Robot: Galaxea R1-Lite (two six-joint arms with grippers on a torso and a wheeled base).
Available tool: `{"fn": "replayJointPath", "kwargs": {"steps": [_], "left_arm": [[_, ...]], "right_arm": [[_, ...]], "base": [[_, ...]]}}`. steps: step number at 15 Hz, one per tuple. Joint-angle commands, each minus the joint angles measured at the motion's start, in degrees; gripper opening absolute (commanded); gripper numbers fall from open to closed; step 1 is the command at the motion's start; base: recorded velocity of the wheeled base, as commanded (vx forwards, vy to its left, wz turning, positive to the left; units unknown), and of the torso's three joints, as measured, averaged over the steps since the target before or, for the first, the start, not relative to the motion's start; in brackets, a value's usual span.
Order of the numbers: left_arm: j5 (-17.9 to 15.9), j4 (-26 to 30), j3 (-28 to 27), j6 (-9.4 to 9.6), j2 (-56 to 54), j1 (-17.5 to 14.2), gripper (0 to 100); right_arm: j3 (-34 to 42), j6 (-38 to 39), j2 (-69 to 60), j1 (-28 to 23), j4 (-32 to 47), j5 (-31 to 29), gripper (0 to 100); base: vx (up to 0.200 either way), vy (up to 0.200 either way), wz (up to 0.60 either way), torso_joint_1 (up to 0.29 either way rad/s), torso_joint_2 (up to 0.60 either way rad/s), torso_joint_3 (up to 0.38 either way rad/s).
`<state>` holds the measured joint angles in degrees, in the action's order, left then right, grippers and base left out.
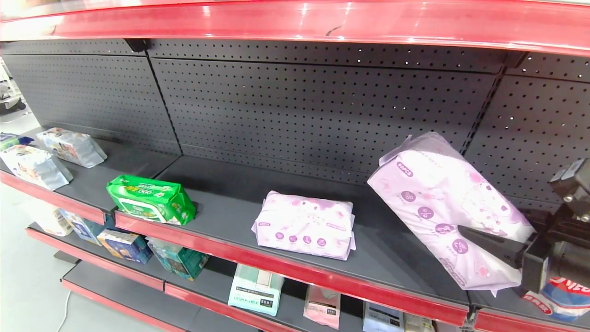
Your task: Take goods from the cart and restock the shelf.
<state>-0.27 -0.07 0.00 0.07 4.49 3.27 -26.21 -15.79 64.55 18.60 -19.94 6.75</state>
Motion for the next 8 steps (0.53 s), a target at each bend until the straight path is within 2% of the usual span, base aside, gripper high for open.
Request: {"fn": "replayJointPath", "kwargs": {"steps": [1, 8], "left_arm": [[0.0, 0.0, 0.0, 0.01, 0.2, 0.0, 100], [0.0, 0.0, 0.0, 0.01, 0.2, 0.0, 100]], "right_arm": [[-0.4, 1.2, 5.1, -0.2, 0.0, -0.1, 0], [-8.5, 1.6, 15.3, -1.3, -0.1, -0.2, 0]], "base": [[0.000, 0.000, 0.00, 0.000, 0.00, 0.000], [0.000, 0.000, 0.00, 0.000, 0.00, 0.000]]}}
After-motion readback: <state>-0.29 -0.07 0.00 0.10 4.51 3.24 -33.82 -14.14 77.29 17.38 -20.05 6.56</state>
